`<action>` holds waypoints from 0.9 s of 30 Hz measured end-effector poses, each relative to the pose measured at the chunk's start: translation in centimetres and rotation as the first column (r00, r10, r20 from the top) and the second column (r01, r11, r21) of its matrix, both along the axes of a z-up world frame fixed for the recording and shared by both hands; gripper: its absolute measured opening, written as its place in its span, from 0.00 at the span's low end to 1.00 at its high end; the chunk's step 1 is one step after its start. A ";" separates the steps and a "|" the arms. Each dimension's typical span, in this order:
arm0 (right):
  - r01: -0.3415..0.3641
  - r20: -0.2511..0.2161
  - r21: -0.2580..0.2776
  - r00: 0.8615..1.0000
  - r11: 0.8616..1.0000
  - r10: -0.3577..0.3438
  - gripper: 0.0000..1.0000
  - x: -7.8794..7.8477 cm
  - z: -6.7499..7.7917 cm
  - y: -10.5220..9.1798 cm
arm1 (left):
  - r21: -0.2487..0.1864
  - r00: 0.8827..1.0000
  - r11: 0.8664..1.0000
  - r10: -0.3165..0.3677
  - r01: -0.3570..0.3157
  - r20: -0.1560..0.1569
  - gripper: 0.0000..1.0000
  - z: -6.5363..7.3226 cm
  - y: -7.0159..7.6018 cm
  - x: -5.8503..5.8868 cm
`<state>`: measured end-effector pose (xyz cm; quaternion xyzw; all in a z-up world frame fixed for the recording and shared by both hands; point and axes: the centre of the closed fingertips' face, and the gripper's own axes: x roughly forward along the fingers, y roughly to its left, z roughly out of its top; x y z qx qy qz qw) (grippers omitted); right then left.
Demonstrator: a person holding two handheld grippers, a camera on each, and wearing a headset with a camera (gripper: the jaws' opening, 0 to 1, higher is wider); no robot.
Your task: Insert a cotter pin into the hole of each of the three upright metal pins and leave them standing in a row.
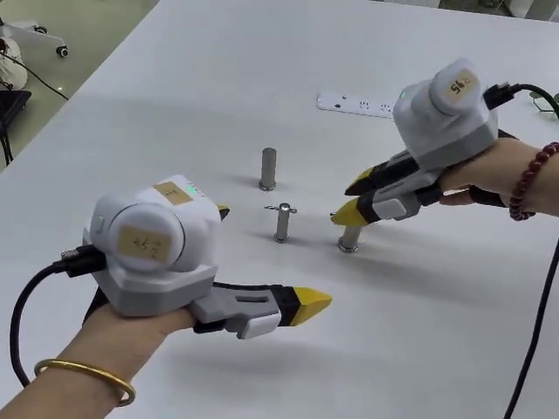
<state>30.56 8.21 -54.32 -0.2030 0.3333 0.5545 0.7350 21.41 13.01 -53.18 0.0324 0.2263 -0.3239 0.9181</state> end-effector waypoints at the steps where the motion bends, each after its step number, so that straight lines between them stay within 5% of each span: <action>1: 0.018 0.010 0.017 1.000 1.000 -0.018 0.27 0.4 0.2 0.3 | -0.003 1.000 1.000 0.004 -0.004 0.000 0.95 0.0 0.0 0.0; 7: 0.103 0.024 0.099 0.994 0.990 -0.106 0.24 1.7 0.9 2.3 | -0.002 1.000 1.000 0.005 -0.005 0.007 0.95 0.1 0.1 0.1; 17: 0.192 -0.029 0.204 0.981 0.960 -0.190 0.25 3.8 0.4 5.3 | -0.015 0.999 0.999 0.030 -0.030 0.021 0.94 0.5 0.7 0.4; 27: 0.231 -0.021 0.235 0.972 0.944 -0.232 0.25 4.9 -0.4 7.5 | 0.005 0.999 0.999 0.040 -0.040 0.028 0.93 0.4 1.2 0.7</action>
